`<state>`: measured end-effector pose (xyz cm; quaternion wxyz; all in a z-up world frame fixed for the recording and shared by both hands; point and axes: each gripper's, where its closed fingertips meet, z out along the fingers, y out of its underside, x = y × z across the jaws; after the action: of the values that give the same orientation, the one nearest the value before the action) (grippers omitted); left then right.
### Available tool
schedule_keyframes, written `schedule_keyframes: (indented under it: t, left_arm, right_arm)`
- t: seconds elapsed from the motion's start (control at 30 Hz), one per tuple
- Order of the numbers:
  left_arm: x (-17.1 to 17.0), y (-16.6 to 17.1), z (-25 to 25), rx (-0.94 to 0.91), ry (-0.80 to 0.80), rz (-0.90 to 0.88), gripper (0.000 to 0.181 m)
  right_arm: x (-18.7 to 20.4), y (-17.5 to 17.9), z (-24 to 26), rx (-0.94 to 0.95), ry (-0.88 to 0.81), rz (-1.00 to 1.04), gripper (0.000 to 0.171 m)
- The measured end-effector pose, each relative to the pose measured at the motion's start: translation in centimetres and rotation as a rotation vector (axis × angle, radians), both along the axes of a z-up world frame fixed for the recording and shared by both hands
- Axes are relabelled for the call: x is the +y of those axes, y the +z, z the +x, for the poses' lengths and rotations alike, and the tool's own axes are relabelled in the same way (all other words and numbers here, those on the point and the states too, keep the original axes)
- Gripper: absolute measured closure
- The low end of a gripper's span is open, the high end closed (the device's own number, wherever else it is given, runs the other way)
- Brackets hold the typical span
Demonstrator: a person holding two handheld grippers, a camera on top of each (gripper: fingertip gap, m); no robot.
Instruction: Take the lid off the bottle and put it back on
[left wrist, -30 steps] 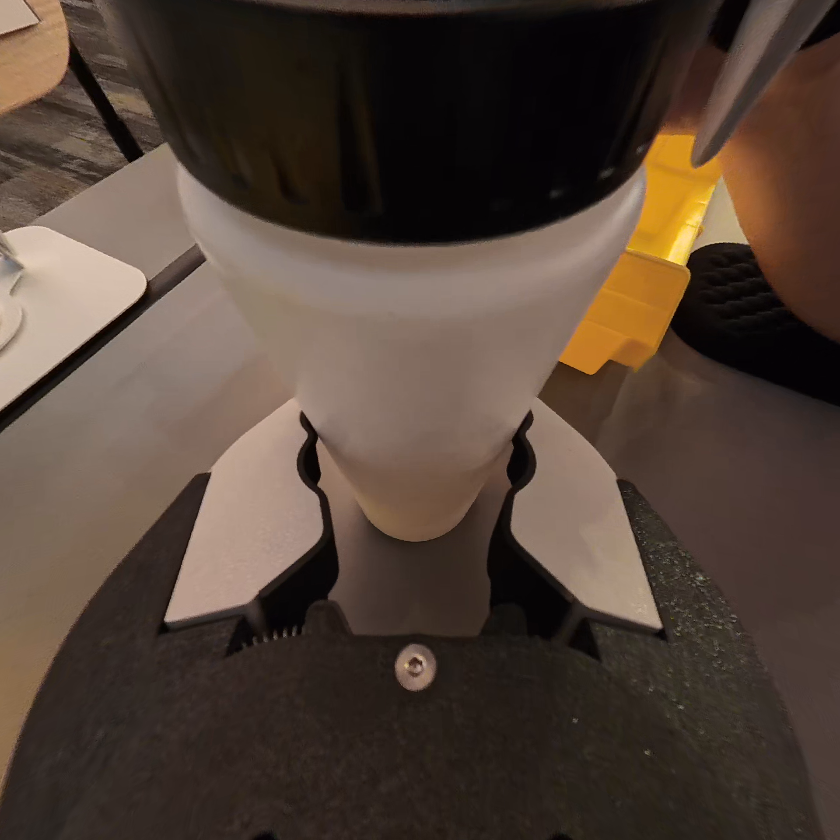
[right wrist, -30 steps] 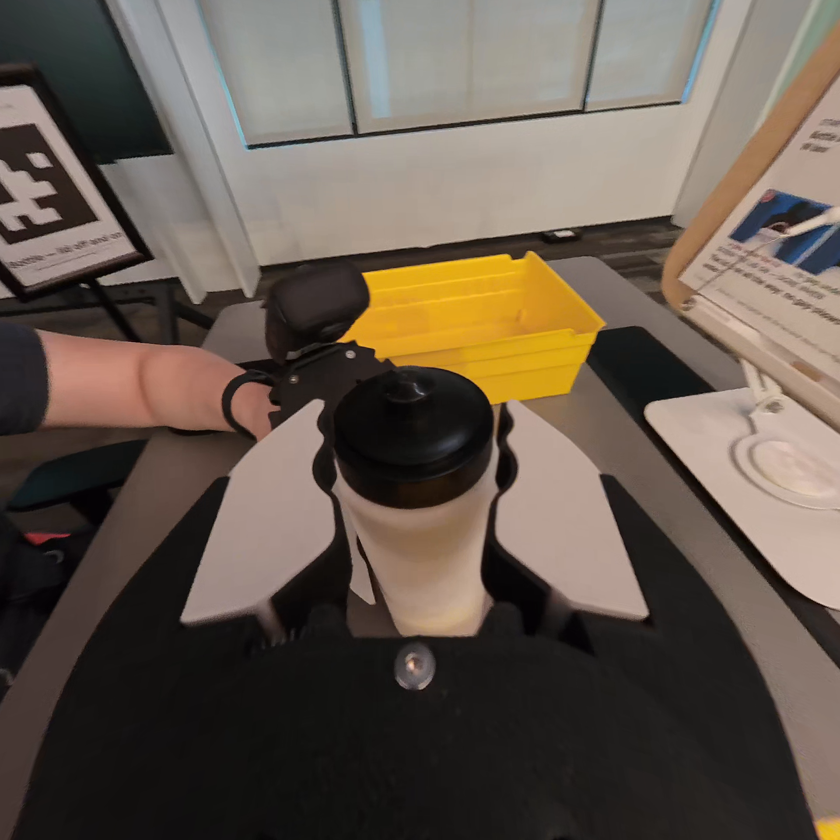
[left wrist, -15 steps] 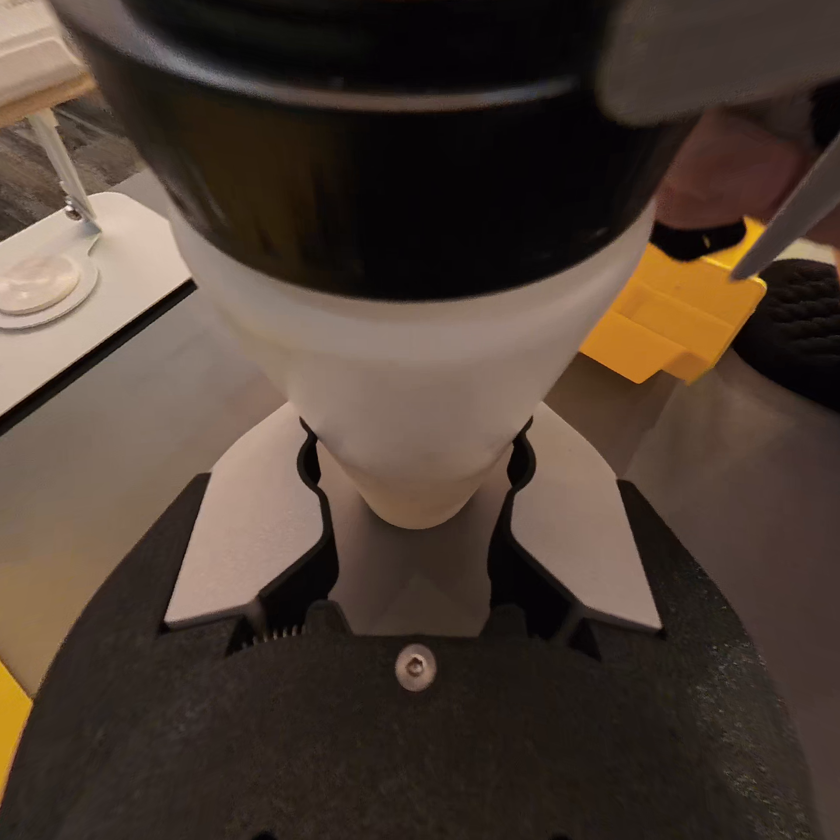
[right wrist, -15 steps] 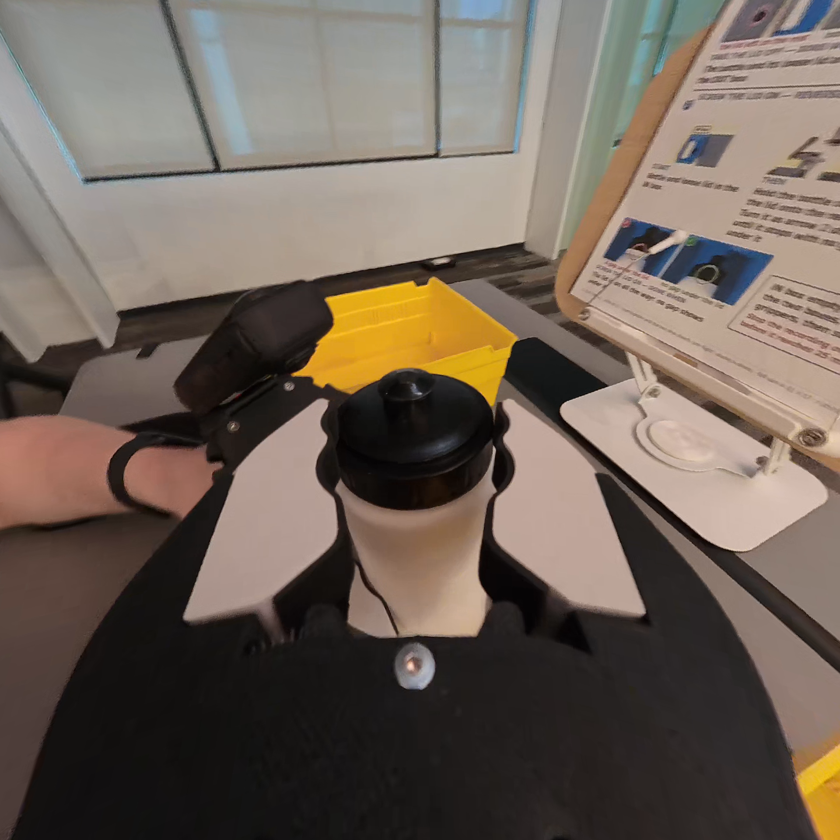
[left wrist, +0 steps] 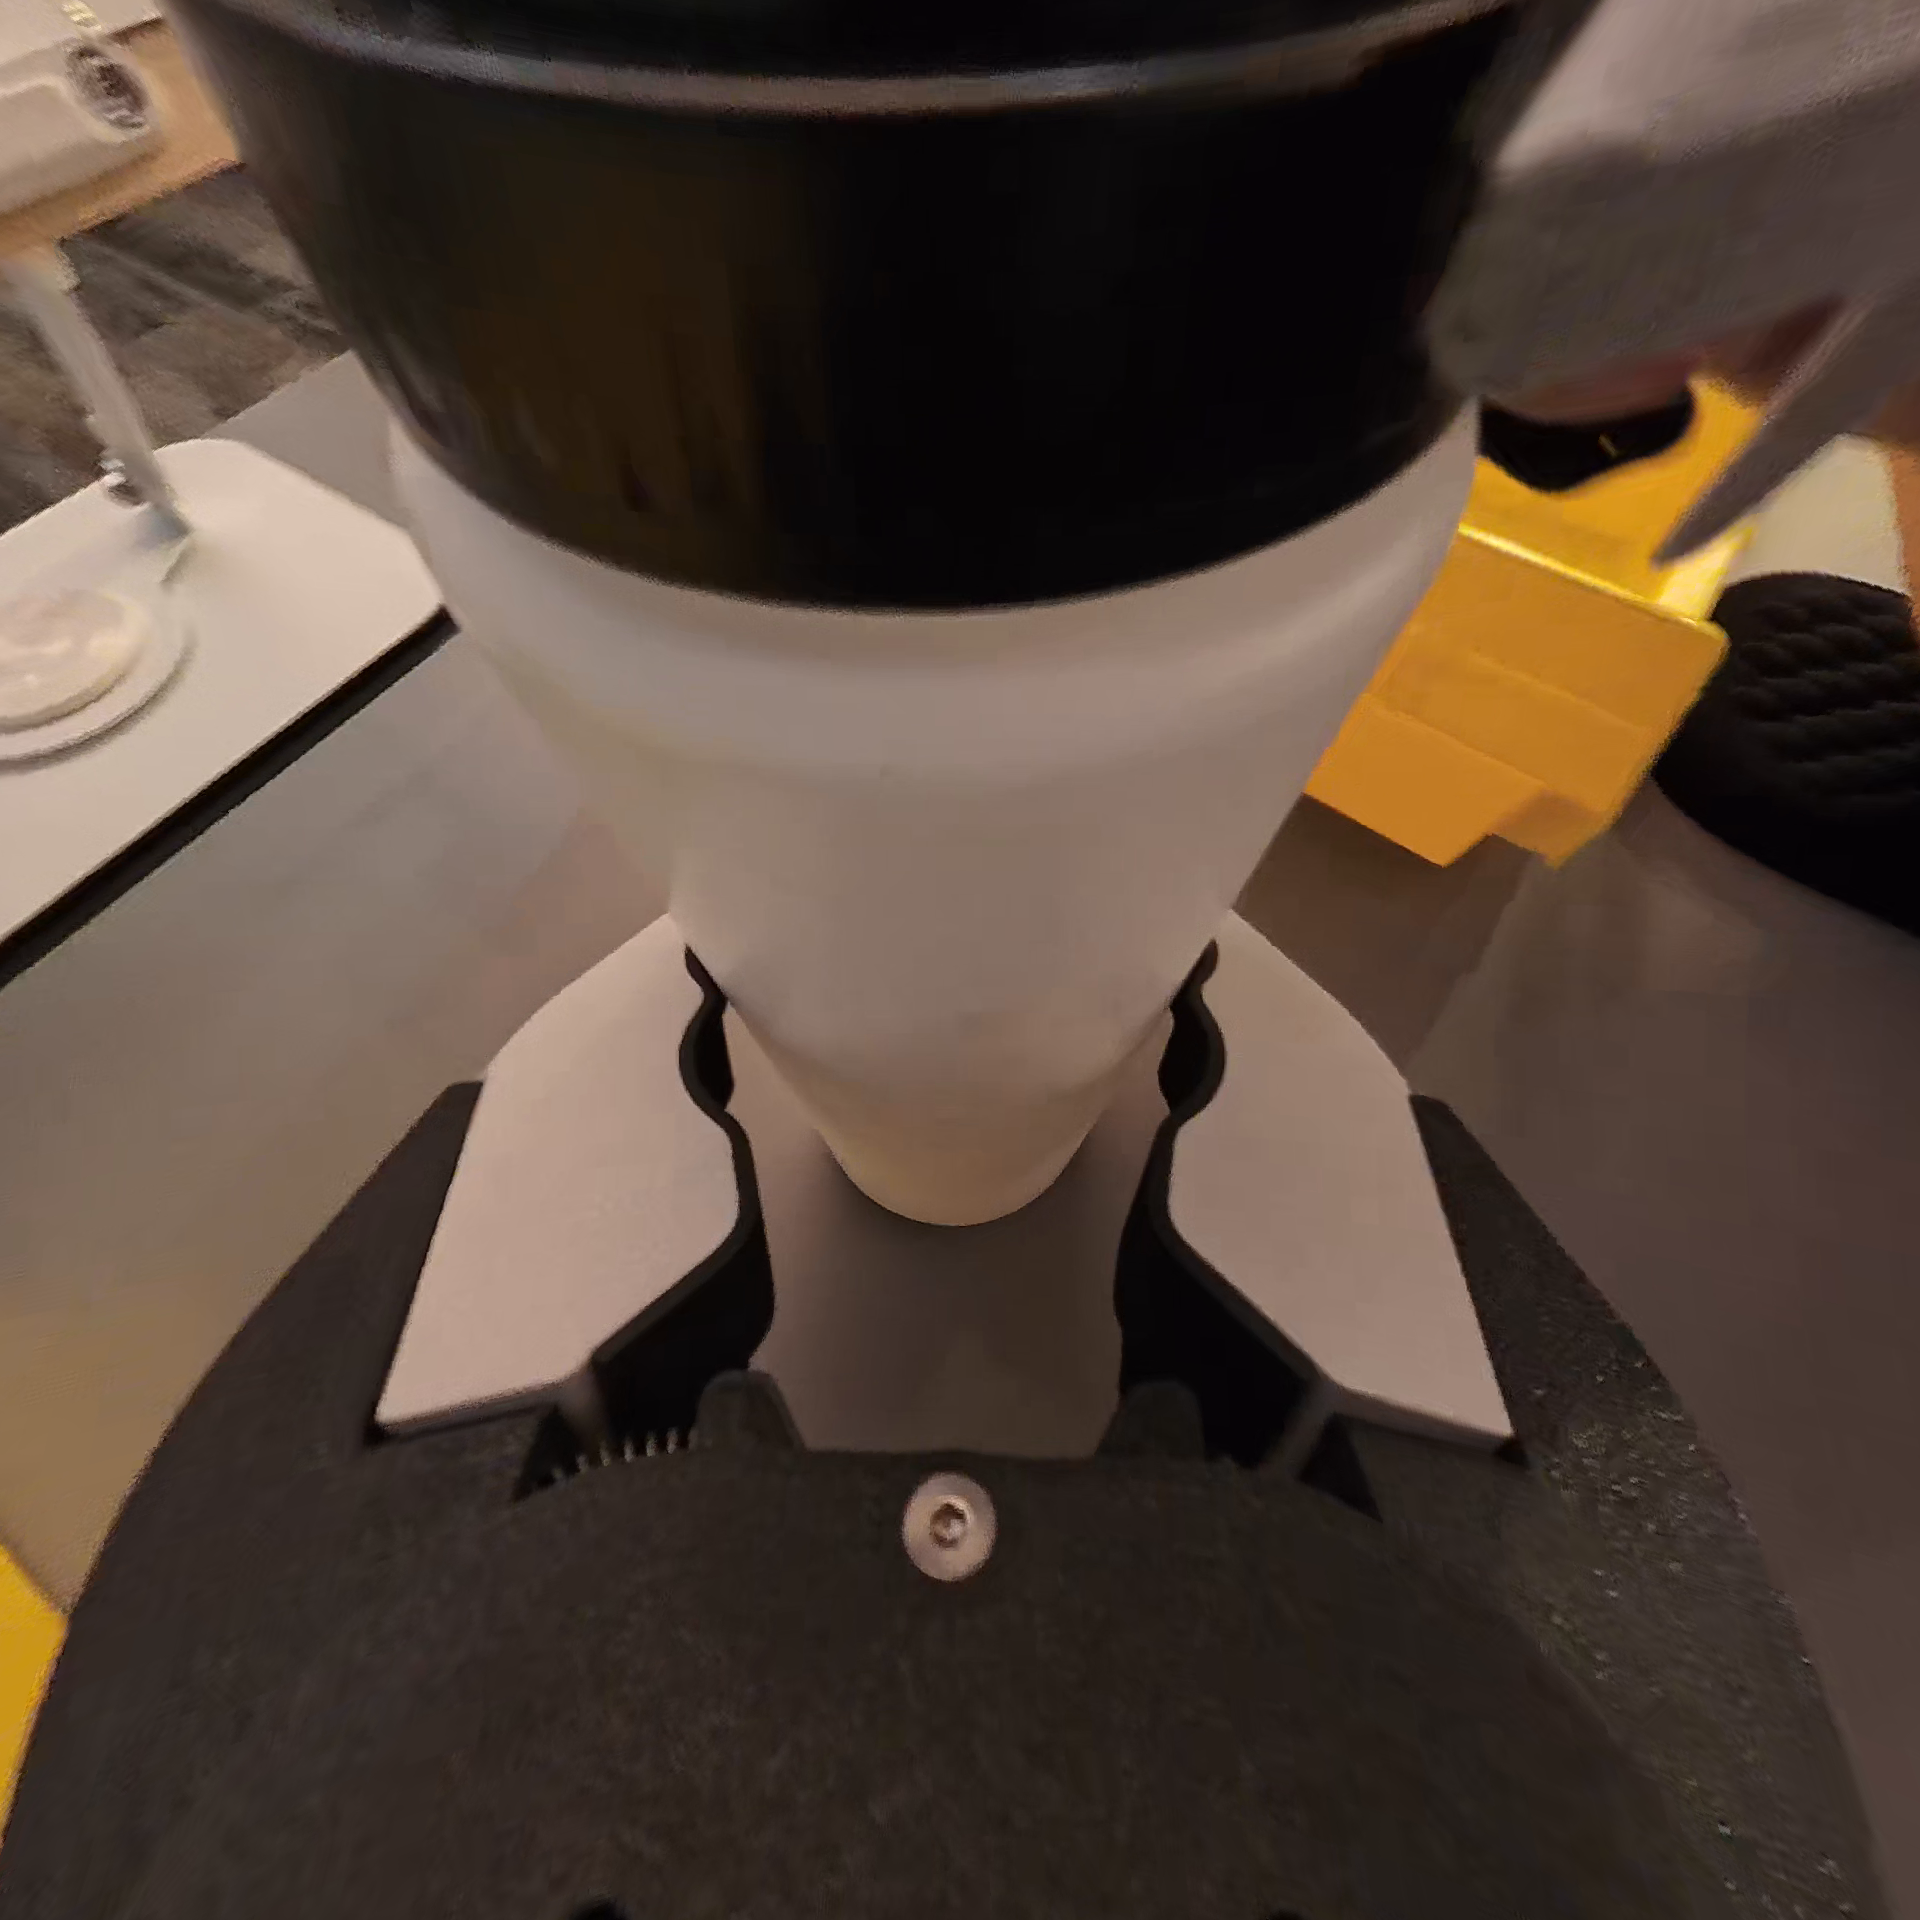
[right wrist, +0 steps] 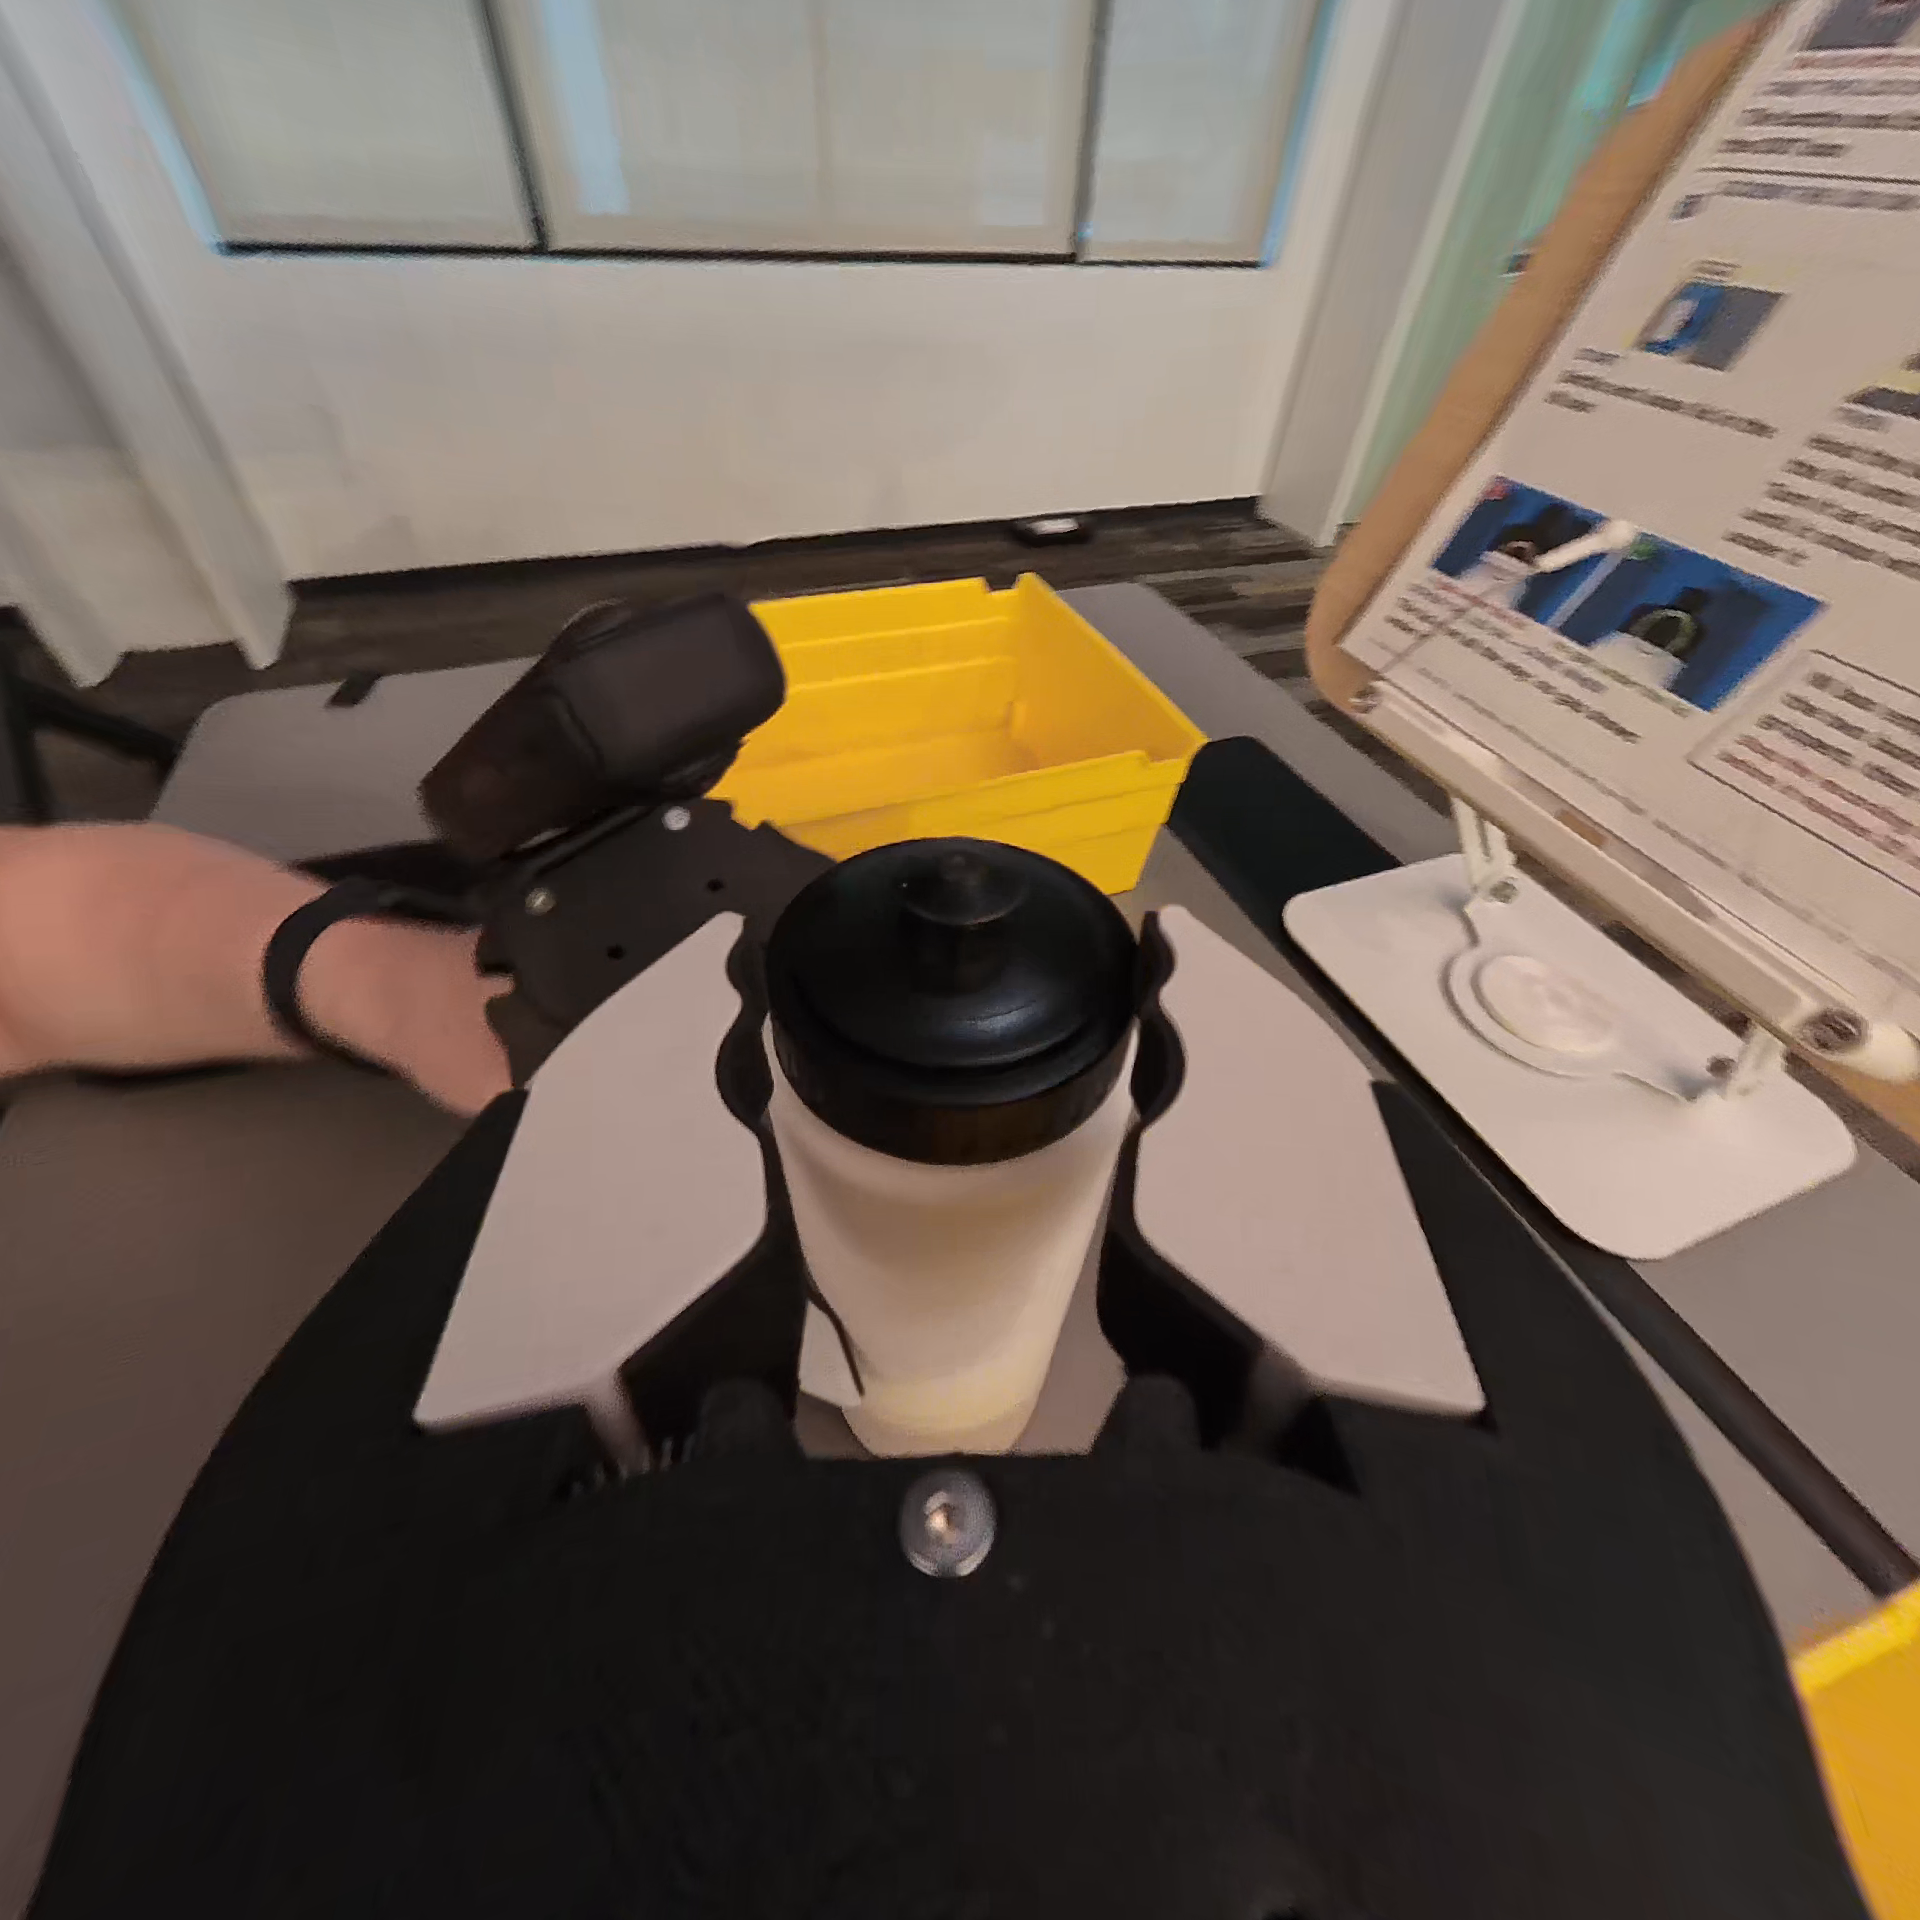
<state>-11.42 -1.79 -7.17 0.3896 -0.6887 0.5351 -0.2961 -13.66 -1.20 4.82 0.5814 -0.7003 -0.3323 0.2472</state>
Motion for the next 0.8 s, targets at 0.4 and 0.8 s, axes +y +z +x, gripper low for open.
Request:
schedule_keyframes:
  t: [0.4,0.8]
  left_arm:
    - [-0.7,0.0,0.0,0.009,-0.096,-0.011,0.098]
    - [1.0,0.0,-0.6,0.006,0.051,-0.002,0.099]
  right_arm:
    - [-0.8,0.6,0.5,0.079,0.132,-0.058,0.097]
    - [1.2,-0.4,-0.3,0.099,-0.136,-0.005,0.1]
